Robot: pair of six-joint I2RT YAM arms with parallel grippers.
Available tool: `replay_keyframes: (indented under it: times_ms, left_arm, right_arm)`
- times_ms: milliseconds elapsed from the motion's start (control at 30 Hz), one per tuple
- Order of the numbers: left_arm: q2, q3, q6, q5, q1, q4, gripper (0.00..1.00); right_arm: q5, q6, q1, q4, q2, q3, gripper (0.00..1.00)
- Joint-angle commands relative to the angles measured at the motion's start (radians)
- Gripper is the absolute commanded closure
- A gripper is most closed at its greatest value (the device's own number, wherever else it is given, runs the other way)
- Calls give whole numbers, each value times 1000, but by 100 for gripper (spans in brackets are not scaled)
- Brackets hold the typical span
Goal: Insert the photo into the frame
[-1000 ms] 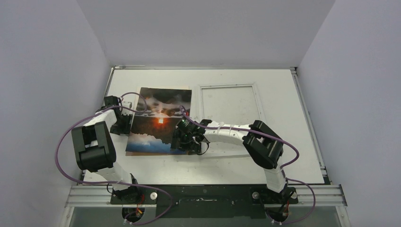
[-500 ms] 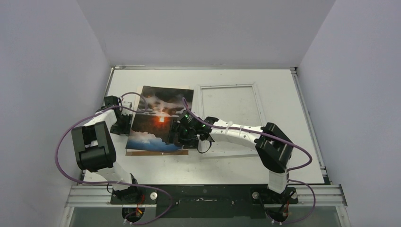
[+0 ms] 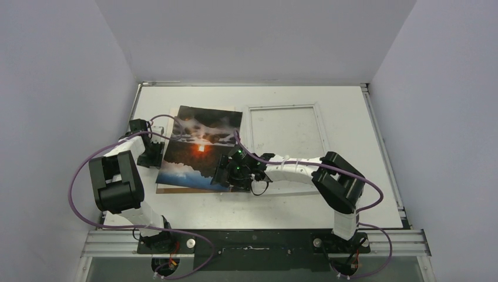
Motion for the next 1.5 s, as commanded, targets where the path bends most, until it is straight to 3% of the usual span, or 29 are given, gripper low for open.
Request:
replay_keyframes:
  times_ms: [0, 633, 1000, 1300, 1467]
  left_arm:
    - [44, -34, -7, 34, -8, -36, 57]
    - [56, -28, -11, 61, -8, -49, 60]
    - [60, -22, -12, 66, -7, -55, 61]
    - [63, -14, -12, 73, -2, -65, 63]
    - [67, -9, -13, 77, -3, -71, 64]
  right_arm:
    - [-54, 13, -4, 202, -47, -24, 5]
    - [-78, 3, -18, 395, -158, -111, 4]
    - [-176, 53, -46, 491, -53, -196, 5]
    - [-182, 14, -57, 471, -42, -210, 5]
    - [-184, 10, -58, 492, -31, -210, 19]
